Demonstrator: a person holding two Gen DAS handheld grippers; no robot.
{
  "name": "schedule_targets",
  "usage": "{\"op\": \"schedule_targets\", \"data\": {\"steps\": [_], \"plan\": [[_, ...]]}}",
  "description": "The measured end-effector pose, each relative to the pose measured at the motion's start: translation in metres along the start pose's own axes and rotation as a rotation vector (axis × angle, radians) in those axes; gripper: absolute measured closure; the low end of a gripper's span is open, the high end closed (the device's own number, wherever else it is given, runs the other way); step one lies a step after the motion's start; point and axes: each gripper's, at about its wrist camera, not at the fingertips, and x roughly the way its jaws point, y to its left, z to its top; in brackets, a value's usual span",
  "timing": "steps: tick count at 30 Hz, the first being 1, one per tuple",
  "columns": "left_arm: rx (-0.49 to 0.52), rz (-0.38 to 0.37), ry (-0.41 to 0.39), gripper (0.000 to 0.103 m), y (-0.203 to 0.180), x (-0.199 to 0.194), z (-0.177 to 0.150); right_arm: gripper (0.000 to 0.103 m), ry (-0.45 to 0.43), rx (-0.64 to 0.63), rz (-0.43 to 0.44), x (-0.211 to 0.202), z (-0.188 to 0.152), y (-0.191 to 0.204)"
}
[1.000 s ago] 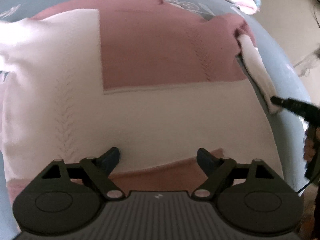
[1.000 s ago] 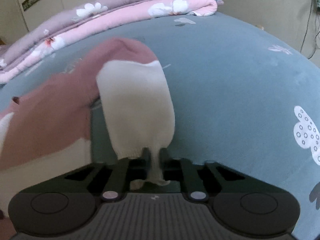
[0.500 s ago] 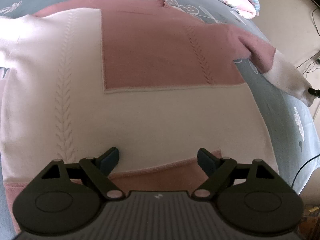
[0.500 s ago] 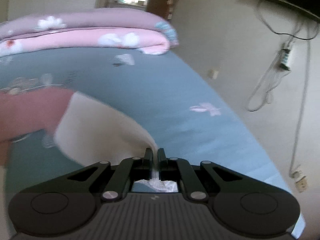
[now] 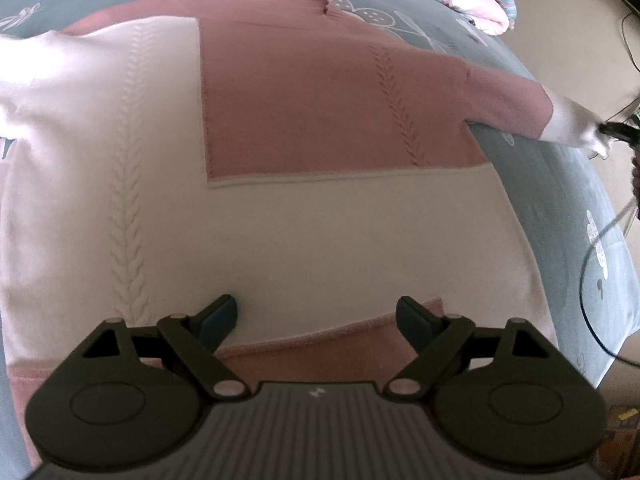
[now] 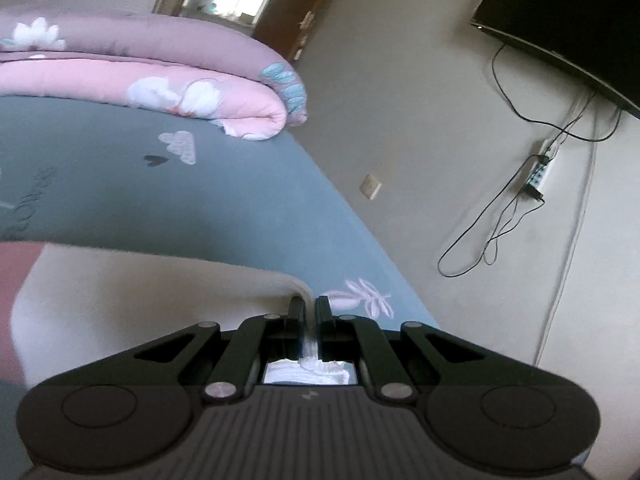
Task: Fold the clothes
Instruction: 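Grasp the white sleeve cuff with the right gripper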
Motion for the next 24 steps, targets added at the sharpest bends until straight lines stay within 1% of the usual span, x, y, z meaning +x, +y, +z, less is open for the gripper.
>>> {"op": "schedule_targets", "data": {"steps": [5,6,7,8,9,10,11,13,14,15,18,19,20,21,22,23,24], "plan": [[0.009,-0.005,-0.002,0.014,0.001,-0.001,-0.002,0.096,0.067,-0.029,-0.052,0.037,-0.010,0.024],[0.011,-0.006,-0.002,0.014,0.000,0.000,-0.002,0.092,0.088,-0.047,-0.061,0.045,-0.015,0.029],[0.014,-0.007,-0.001,0.013,0.000,0.000,-0.002,0.081,0.119,-0.053,-0.061,0.051,-0.019,0.033],[0.017,-0.007,0.000,0.012,0.000,0.000,-0.002,0.074,0.160,-0.046,-0.041,0.056,-0.024,0.034],[0.018,-0.007,0.001,0.012,-0.001,0.001,-0.002,0.063,0.184,-0.022,-0.011,0.057,-0.027,0.033],[0.019,-0.006,0.002,0.011,-0.001,0.001,-0.001,0.063,0.208,0.002,0.020,0.058,-0.031,0.031],[0.020,-0.007,0.002,0.010,-0.001,0.001,-0.001,0.061,0.191,0.036,0.027,0.050,-0.033,0.026],[0.016,-0.009,-0.001,0.010,-0.002,0.002,-0.001,0.050,0.130,0.137,0.055,0.021,-0.036,0.008],[0.013,-0.009,-0.003,0.010,-0.002,0.001,-0.001,0.048,0.098,0.188,0.070,0.007,-0.038,-0.001],[0.012,-0.009,-0.005,0.010,-0.002,0.001,-0.002,0.047,0.072,0.236,0.104,-0.008,-0.040,-0.007],[0.009,-0.012,-0.016,0.007,-0.004,0.003,-0.003,0.047,0.060,0.369,0.333,-0.042,-0.048,-0.018],[0.009,-0.011,-0.018,0.007,-0.004,0.004,-0.004,0.048,0.078,0.401,0.440,-0.050,-0.051,-0.016],[0.011,-0.008,-0.019,0.007,-0.006,0.004,-0.004,0.049,0.103,0.437,0.525,-0.052,-0.053,-0.012],[0.016,-0.004,-0.020,0.007,-0.007,0.005,-0.004,0.058,0.151,0.489,0.639,-0.053,-0.058,-0.004],[0.021,0.000,-0.020,0.006,-0.007,0.005,-0.005,0.077,0.196,0.526,0.731,-0.050,-0.062,0.006],[0.026,0.002,-0.020,0.006,-0.008,0.005,-0.005,0.084,0.244,0.572,0.800,-0.046,-0.066,0.017],[0.030,0.005,-0.020,0.006,-0.008,0.005,-0.006,0.086,0.283,0.615,0.844,-0.043,-0.070,0.030]]}}
